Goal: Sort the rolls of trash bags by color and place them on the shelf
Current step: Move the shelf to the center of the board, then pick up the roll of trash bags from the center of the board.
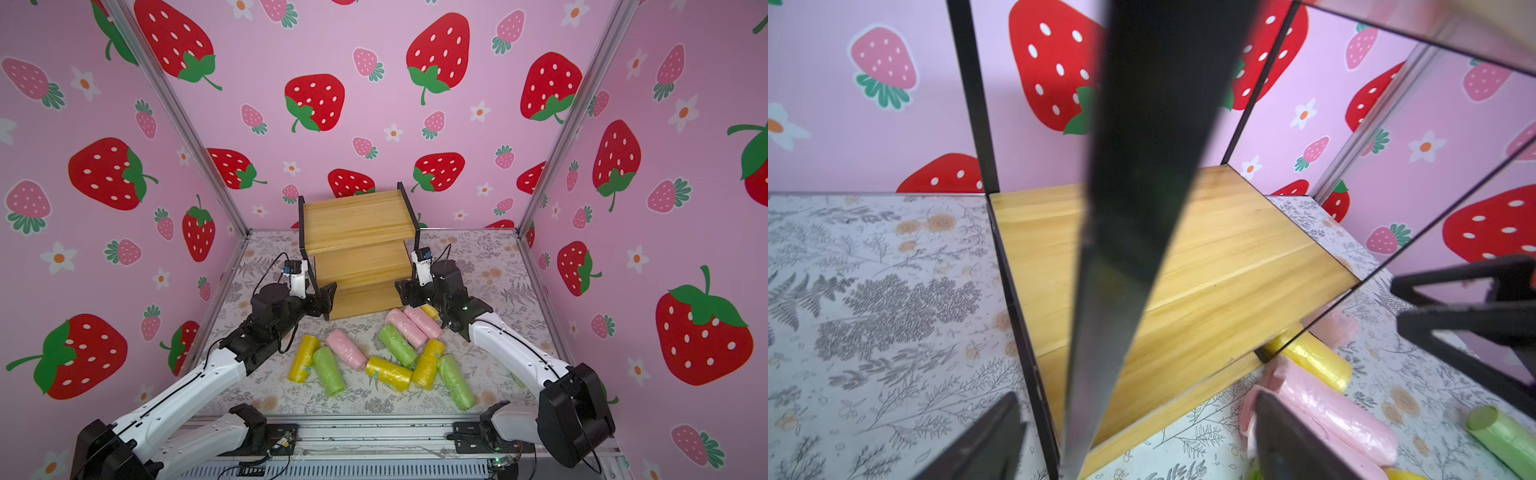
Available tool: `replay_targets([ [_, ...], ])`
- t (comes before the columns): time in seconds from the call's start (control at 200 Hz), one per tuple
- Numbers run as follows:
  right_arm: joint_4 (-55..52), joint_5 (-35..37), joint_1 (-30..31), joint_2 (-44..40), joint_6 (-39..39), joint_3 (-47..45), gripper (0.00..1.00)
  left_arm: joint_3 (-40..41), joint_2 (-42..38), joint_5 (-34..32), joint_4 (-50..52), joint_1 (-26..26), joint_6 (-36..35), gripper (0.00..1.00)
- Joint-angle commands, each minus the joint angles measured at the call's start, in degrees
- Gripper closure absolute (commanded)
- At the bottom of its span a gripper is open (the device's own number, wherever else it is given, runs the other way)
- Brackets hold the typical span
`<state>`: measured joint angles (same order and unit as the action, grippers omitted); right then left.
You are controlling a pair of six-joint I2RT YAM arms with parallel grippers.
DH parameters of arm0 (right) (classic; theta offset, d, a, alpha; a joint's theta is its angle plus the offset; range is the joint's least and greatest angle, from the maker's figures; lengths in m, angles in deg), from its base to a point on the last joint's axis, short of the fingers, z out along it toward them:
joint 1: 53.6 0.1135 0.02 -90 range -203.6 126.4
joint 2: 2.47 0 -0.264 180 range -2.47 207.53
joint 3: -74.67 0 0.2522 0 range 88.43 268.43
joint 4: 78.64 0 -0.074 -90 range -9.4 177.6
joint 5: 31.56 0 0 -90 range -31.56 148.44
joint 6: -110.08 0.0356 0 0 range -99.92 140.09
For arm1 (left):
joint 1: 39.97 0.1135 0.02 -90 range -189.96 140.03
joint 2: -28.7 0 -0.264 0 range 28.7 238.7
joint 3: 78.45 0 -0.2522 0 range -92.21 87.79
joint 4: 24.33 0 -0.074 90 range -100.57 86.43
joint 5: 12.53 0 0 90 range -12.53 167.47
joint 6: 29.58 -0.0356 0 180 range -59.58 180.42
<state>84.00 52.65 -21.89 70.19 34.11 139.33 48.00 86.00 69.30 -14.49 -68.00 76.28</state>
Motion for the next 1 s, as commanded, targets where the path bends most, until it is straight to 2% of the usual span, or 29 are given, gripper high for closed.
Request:
replay_targets([
  [0.0,-12.69,1.36,0.04,-5.9,1.91,-0.36,0.17,-2.45,-2.46,-6.33,6.71,0.08,3.97,0.0],
  [0.165,-22.51,5.64,-1.74,-13.61,2.75,1.11,0.15,-5.2,-5.53,-11.28,12.34,0.17,4.89,0.01],
  [0.29,-29.54,9.85,-5.0,-12.63,4.15,4.3,0.13,-5.99,-8.66,-11.83,14.82,0.22,4.96,0.0],
  [0.375,-32.62,9.34,-9.81,-7.06,5.92,7.53,0.11,-5.59,-11.77,-11.27,16.87,0.27,6.8,0.0],
  [0.47,-35.75,4.96,-16.23,2.58,6.99,12.97,0.11,-4.4,-16.44,-9.56,19.74,0.17,9.56,0.0],
  [0.535,-37.99,4.76,-18.81,10.04,6.47,17.52,0.11,-3.69,-20.16,-8.8,22.74,0.21,11.89,0.0],
  [0.635,-42.13,8.81,-19.57,19.75,3.78,24.87,0.11,-2.72,-25.93,-8.41,26.98,0.18,15.45,0.0],
  [0.735,-42.45,8.41,-19.57,25.56,1.17,28.85,0.1,-2.03,-29.68,-6.87,29.01,0.16,16.45,0.0],
  [0.996,-42.3,8.89,-19.65,35.1,-3.71,34.27,0.09,-2.13,-30.09,-2.73,30.99,0.17,19.13,0.01],
])
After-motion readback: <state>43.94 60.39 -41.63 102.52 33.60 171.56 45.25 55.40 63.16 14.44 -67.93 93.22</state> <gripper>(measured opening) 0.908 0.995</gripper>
